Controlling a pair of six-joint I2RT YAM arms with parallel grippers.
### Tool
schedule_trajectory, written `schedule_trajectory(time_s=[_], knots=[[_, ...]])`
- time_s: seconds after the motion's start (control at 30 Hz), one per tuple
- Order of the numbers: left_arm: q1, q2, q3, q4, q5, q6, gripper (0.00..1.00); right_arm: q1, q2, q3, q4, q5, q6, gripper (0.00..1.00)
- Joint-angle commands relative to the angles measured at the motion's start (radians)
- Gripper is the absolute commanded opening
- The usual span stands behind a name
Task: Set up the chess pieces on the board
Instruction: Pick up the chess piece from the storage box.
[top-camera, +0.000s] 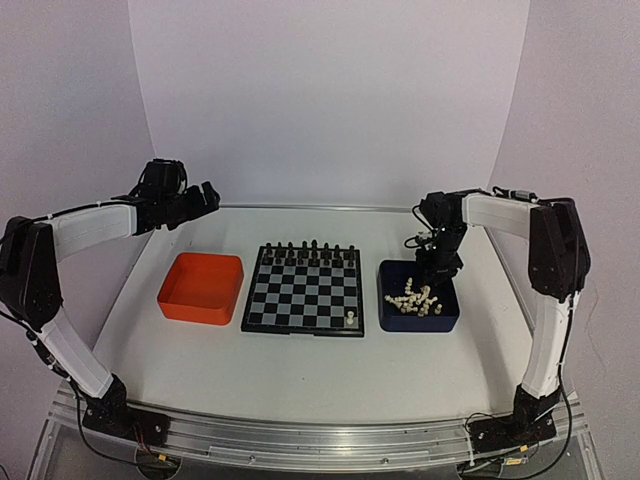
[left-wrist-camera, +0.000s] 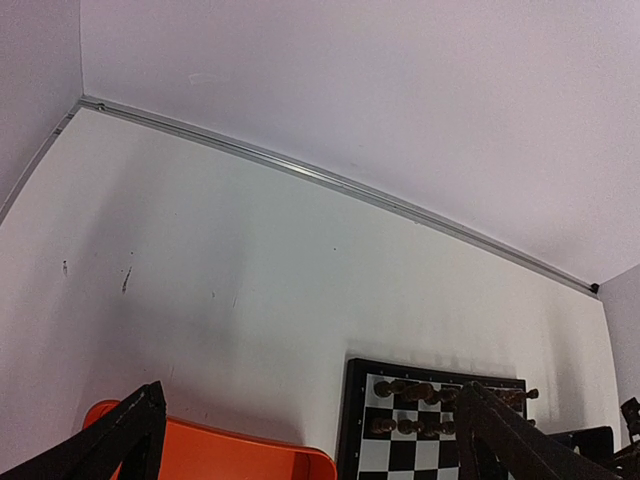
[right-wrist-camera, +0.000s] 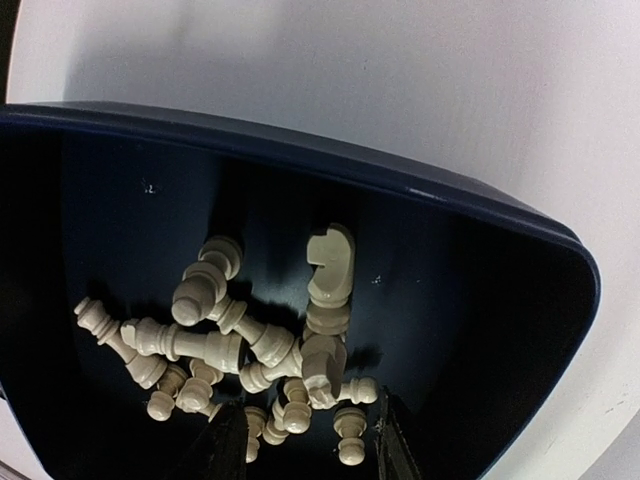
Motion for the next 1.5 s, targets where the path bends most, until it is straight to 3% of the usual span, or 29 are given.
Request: schedule_trajectory(time_s=[0.0, 0.57, 0.87, 1.47], knots=[[0.001, 0.002, 0.038, 0.036, 0.001, 0.004, 1.0, -0.003, 0.018, -0.006, 0.005, 0.001, -0.019, 0.38], [0.001, 0.015, 0.053, 0.028, -0.003, 0.0, 1.0, -0.004, 0.059, -0.01, 0.012, 0.023, -0.036, 0.22], [0.001, 0.018, 0.049, 0.023, -0.017, -0.01, 1.0, -0.003, 0.052, -0.019, 0.013, 0.051, -0.04, 0.01], [0.001, 0.021, 0.048, 0.028, -0.003, -0.01, 1.0, -0.003, -0.052, -0.014, 0.012, 0.063, -0.071, 0.0]])
